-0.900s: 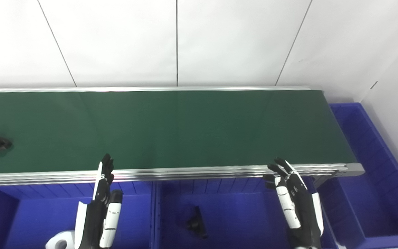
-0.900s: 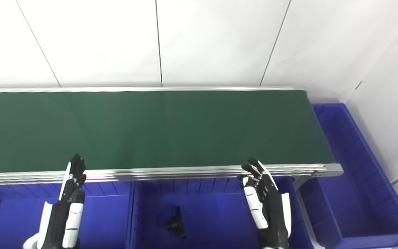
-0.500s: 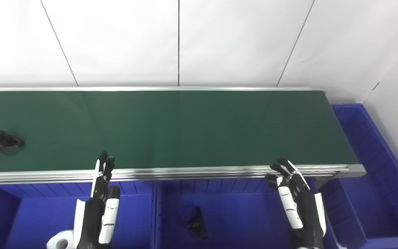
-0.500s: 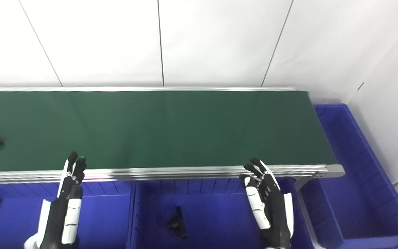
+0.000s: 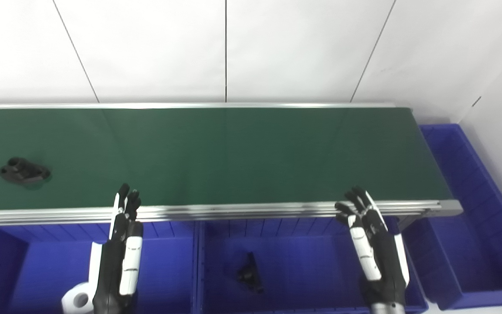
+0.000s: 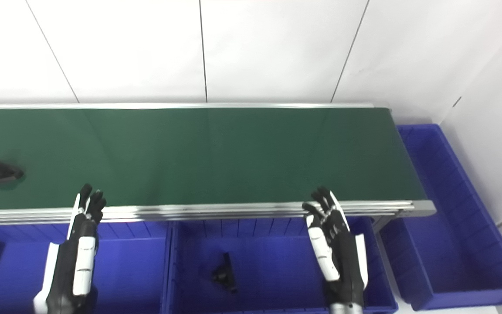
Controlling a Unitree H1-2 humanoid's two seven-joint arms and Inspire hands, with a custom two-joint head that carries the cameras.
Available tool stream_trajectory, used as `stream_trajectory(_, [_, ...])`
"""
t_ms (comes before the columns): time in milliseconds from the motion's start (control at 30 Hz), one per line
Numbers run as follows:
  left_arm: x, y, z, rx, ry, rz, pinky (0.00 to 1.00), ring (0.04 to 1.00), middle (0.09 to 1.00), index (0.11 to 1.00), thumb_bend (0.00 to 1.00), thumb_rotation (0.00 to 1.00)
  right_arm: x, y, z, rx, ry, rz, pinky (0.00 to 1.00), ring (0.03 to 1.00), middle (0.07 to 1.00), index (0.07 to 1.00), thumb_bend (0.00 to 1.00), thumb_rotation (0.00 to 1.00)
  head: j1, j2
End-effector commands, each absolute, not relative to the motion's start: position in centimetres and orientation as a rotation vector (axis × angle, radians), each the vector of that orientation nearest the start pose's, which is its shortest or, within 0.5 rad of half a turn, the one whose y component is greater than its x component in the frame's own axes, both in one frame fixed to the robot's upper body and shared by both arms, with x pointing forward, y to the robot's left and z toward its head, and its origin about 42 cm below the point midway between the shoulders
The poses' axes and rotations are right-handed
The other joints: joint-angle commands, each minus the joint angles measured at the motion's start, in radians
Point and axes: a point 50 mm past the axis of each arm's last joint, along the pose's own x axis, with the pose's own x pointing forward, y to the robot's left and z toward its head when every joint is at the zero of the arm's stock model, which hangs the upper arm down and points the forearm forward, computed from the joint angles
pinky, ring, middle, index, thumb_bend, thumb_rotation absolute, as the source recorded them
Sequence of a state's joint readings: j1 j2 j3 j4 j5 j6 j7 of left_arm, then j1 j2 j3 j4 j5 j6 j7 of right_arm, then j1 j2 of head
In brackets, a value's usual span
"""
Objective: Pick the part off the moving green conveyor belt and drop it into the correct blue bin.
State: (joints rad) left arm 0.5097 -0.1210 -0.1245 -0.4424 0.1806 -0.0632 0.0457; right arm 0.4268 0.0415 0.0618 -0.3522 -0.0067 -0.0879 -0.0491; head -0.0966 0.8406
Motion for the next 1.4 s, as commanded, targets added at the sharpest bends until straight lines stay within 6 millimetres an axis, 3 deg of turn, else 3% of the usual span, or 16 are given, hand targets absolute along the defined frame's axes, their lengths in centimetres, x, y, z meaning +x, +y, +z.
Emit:
stream_trajectory(0, [13.5, 17.9, 13.9, 0.041, -0.067, 0.134, 1.0, 0.96, 0.962, 1.0, 0.56, 1.0, 15.2, -20.8, 12.2, 0.032, -0.069, -0.103, 0.83, 0.85, 0.899, 0.911, 0.59, 0.72, 0.002, -0.001])
stream_trajectory(133, [13.7, 17.7, 13.9, 0.034, -0.05, 0.142, 1.0, 0.953, 0.954, 1.0, 0.54, 1.0, 15.2, -20.7, 12.1, 0.014, -0.066, -0.101, 0.83, 0.859, 0.901, 0.92, 0.58, 0.77, 0.001, -0.007])
stream_trajectory(300, [13.7, 17.5, 13.8, 0.026, -0.059, 0.126, 1.0, 0.964, 0.962, 1.0, 0.53, 1.0, 15.2, -20.9, 11.8, 0.032, -0.056, -0.115, 0.83, 0.858, 0.9, 0.91, 0.57, 0.73, 0.014, -0.021])
stream_trajectory(833, [13.2, 16.9, 12.1, 0.034, -0.063, 0.122, 1.0, 0.976, 0.973, 1.0, 0.52, 1.0, 14.7, -22.1, 10.0, 0.014, -0.03, -0.111, 0.79, 0.827, 0.873, 0.904, 0.59, 0.76, 0.069, -0.092])
stream_trajectory(1033, [13.0, 16.4, 11.3, 0.038, -0.069, 0.126, 1.0, 0.951, 0.966, 1.0, 0.51, 1.0, 14.4, -22.9, 9.0, 0.006, -0.033, -0.119, 0.77, 0.818, 0.863, 0.895, 0.64, 0.75, 0.121, -0.153])
stream_trajectory(1367, [12.8, 15.1, 10.4, 0.053, -0.057, 0.137, 0.95, 0.935, 0.949, 0.977, 0.52, 1.0, 14.1, -24.6, 7.4, 0.027, -0.026, -0.139, 0.8, 0.829, 0.871, 0.896, 0.63, 0.73, 0.213, -0.226])
